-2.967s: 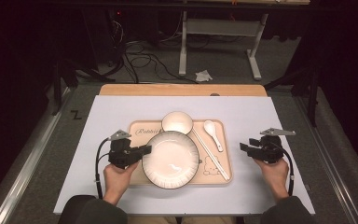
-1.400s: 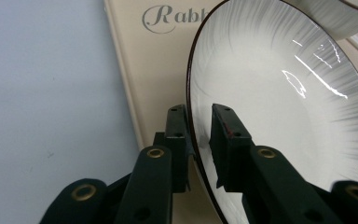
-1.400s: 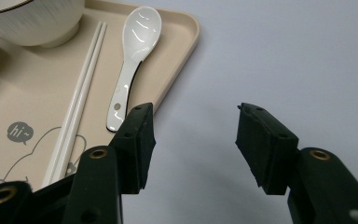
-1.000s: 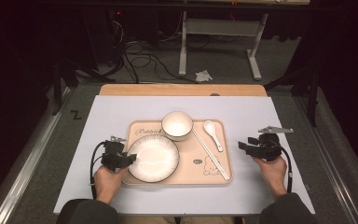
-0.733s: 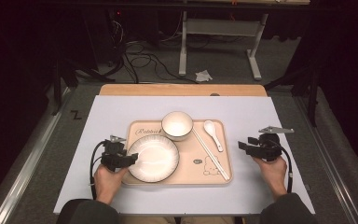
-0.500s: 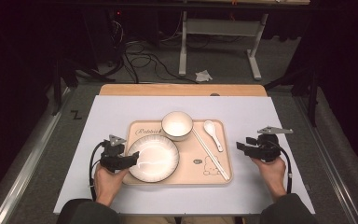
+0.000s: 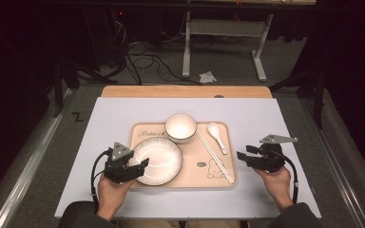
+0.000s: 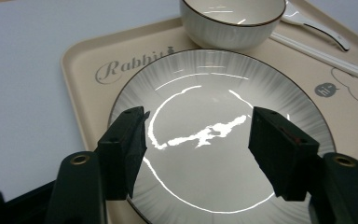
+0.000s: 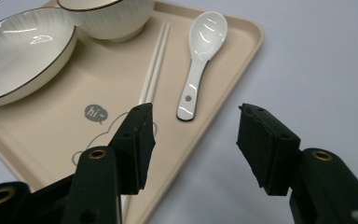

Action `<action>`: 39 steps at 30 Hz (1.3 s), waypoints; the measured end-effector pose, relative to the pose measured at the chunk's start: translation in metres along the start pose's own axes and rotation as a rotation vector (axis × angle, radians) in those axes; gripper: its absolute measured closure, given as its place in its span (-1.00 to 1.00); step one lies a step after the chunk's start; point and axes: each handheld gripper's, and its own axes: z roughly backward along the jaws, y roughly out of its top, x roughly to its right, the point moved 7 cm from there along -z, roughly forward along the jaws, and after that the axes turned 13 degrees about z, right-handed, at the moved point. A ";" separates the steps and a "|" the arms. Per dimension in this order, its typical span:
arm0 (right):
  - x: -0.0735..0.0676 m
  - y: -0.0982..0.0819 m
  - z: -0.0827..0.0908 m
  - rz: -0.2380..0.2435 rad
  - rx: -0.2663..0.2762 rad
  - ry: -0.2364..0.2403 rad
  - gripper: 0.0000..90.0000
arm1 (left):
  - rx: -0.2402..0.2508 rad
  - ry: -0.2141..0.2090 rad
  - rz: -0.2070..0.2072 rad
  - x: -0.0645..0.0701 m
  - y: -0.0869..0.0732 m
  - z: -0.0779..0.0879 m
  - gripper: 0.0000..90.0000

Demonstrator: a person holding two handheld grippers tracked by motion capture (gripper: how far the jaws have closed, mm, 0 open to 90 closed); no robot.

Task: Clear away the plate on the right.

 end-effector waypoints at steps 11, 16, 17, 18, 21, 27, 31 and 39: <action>-0.021 -0.003 0.005 0.032 0.008 0.027 0.11 | 0.012 -0.056 -0.047 0.023 -0.011 0.005 -0.17; -0.028 -0.004 0.005 0.048 0.019 0.032 0.11 | 0.008 -0.074 -0.058 0.030 -0.015 0.003 -0.17; -0.030 -0.005 0.005 0.046 0.015 0.035 0.11 | 0.008 -0.076 -0.064 0.032 -0.016 0.003 -0.17; -0.031 -0.005 0.004 0.047 0.013 0.034 0.11 | 0.008 -0.082 -0.067 0.033 -0.017 0.002 -0.17; -0.033 -0.007 0.003 0.051 0.007 0.033 0.11 | 0.009 -0.095 -0.080 0.039 -0.022 -0.001 -0.17; -0.036 -0.014 0.000 0.084 -0.026 0.010 0.11 | 0.009 -0.108 -0.134 0.052 -0.032 -0.005 -0.17; -0.037 -0.016 0.001 0.088 -0.019 0.012 0.10 | 0.008 -0.115 -0.151 0.055 -0.037 -0.007 -0.17; -0.030 -0.027 -0.004 0.082 -0.053 -0.016 0.08 | -0.045 -0.128 -0.181 0.061 -0.049 -0.022 -0.19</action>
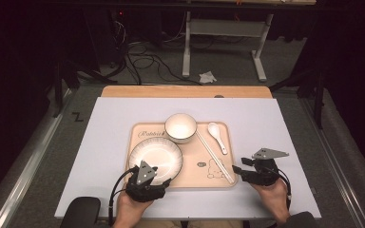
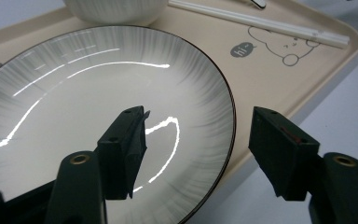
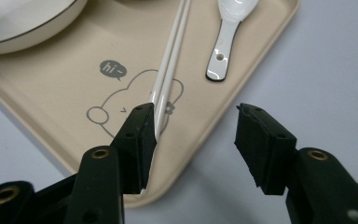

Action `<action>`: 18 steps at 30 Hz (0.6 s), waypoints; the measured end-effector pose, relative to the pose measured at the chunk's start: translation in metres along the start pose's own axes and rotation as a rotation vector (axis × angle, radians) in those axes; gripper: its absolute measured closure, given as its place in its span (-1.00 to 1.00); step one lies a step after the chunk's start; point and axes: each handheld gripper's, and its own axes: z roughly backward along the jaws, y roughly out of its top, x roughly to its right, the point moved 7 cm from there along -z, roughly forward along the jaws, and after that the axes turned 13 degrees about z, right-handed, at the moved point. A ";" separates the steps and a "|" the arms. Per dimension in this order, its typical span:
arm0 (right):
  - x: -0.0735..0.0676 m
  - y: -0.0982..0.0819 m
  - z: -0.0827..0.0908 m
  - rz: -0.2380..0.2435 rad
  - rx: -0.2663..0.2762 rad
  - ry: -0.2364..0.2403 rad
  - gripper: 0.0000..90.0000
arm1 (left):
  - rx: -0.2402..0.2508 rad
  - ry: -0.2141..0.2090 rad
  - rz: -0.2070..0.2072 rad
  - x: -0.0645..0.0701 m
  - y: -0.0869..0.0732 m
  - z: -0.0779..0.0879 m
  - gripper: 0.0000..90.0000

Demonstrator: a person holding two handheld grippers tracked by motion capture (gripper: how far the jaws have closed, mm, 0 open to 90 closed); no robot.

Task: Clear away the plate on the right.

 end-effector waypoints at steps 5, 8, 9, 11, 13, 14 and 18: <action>0.003 -0.004 -0.002 -0.013 -0.006 -0.001 0.07 | -0.018 -0.020 -0.022 0.009 -0.002 -0.004 -0.17; 0.002 -0.006 -0.004 -0.014 -0.016 -0.001 0.07 | -0.017 -0.032 -0.021 0.012 -0.001 -0.006 -0.16; 0.001 -0.007 -0.004 -0.012 -0.019 0.000 0.07 | -0.019 -0.033 -0.021 0.012 -0.001 -0.007 -0.16; 0.000 -0.007 -0.005 -0.002 -0.020 -0.002 0.07 | -0.023 -0.034 -0.026 0.013 -0.001 -0.008 -0.16; -0.001 -0.008 -0.004 0.002 -0.024 0.002 0.07 | -0.029 -0.043 -0.026 0.014 -0.002 -0.010 -0.15; -0.002 -0.009 -0.004 0.000 -0.025 0.002 0.07 | -0.033 -0.046 -0.026 0.014 -0.002 -0.011 -0.15; -0.002 -0.013 -0.004 -0.015 -0.027 0.006 0.05 | -0.047 -0.058 -0.040 0.018 -0.004 -0.015 -0.15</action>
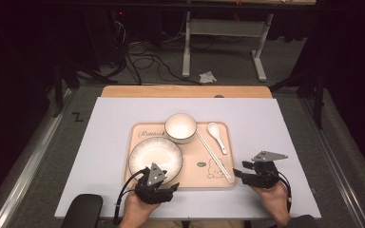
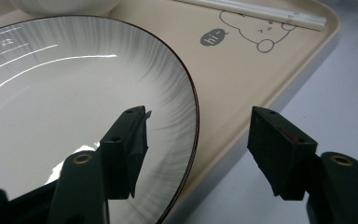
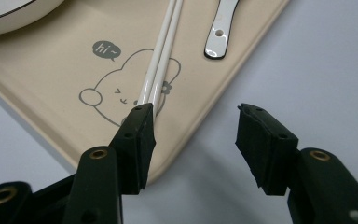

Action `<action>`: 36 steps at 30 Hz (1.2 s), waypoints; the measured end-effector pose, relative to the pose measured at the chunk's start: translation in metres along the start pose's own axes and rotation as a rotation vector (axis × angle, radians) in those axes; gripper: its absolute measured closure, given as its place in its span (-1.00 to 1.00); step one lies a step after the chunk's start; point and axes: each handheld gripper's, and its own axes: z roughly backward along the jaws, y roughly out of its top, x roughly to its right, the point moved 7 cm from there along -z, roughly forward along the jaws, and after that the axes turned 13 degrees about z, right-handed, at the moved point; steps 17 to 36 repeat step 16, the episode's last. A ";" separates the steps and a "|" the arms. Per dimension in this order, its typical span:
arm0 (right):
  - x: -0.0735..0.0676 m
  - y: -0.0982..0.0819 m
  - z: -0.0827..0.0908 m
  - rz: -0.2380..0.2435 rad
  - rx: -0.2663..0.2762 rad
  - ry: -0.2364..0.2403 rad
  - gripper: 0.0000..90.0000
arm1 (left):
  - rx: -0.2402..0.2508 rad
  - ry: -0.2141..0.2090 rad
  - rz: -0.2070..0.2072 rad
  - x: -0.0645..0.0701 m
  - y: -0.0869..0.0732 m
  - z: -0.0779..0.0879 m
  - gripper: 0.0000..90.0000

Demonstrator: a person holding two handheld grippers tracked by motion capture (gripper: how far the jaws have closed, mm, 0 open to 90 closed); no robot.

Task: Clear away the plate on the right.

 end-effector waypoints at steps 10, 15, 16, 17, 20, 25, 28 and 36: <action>0.001 -0.003 0.002 -0.001 -0.001 -0.004 0.01 | 0.003 -0.014 -0.007 0.001 0.001 -0.002 -0.16; 0.003 -0.003 0.002 -0.006 0.007 -0.007 -0.01 | 0.014 -0.016 0.003 -0.001 0.003 -0.001 -0.16; 0.003 -0.003 0.002 -0.008 0.008 -0.007 -0.02 | 0.017 -0.016 0.003 -0.001 0.003 0.000 -0.16; 0.003 -0.003 0.002 -0.008 0.008 -0.007 -0.02 | 0.017 -0.016 0.003 -0.001 0.003 0.000 -0.16; 0.003 -0.003 0.002 -0.008 0.008 -0.007 -0.02 | 0.017 -0.016 0.003 -0.001 0.003 0.000 -0.16; 0.003 -0.003 0.002 -0.008 0.008 -0.007 -0.02 | 0.017 -0.016 0.003 -0.001 0.003 0.000 -0.16; 0.003 -0.003 0.002 -0.008 0.008 -0.007 -0.02 | 0.017 -0.016 0.003 -0.001 0.003 0.000 -0.16; 0.003 -0.003 0.002 -0.008 0.008 -0.007 -0.02 | 0.017 -0.016 0.003 -0.001 0.003 0.000 -0.16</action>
